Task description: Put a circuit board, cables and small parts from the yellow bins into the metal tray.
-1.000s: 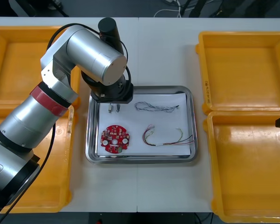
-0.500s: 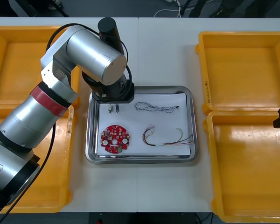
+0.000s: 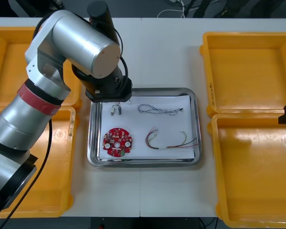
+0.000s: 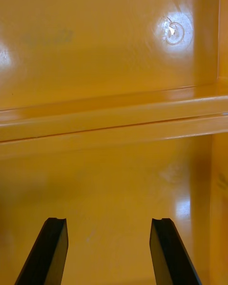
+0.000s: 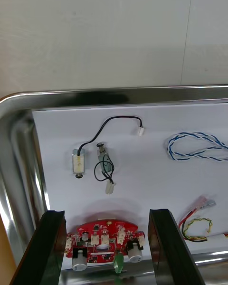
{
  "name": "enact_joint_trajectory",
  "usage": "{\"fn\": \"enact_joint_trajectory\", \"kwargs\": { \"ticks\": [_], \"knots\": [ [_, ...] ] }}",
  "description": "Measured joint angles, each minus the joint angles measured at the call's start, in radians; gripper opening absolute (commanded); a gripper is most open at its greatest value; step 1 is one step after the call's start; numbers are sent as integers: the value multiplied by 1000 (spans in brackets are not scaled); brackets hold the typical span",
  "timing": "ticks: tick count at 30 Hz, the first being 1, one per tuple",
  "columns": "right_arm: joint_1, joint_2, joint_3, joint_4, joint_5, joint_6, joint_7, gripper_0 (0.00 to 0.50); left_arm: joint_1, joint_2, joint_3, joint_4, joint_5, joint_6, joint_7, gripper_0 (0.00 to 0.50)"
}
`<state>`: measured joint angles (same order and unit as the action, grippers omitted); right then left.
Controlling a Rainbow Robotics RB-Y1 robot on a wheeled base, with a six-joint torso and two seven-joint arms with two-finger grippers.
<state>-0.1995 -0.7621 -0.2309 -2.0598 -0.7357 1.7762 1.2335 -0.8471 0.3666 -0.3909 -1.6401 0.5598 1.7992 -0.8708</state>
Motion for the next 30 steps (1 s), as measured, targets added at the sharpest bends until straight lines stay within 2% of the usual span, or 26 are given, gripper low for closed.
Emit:
{"fn": "enact_joint_trajectory", "kwargs": {
  "ticks": [8,12,18,27,30],
  "knots": [
    [0,0,0,13,-4,-23,17,500,42,56,124,-112,41,105,0,500],
    [0,0,0,20,-8,-25,67,500,49,86,190,-129,74,111,-1,500],
    [0,0,0,22,-13,-25,67,500,59,126,289,-146,92,112,-24,500],
    [0,1,0,23,-24,-17,68,500,122,203,398,-147,118,113,-262,500],
    [0,1,0,23,-31,-13,68,500,152,230,428,-150,131,113,-296,500]
  ]
}}
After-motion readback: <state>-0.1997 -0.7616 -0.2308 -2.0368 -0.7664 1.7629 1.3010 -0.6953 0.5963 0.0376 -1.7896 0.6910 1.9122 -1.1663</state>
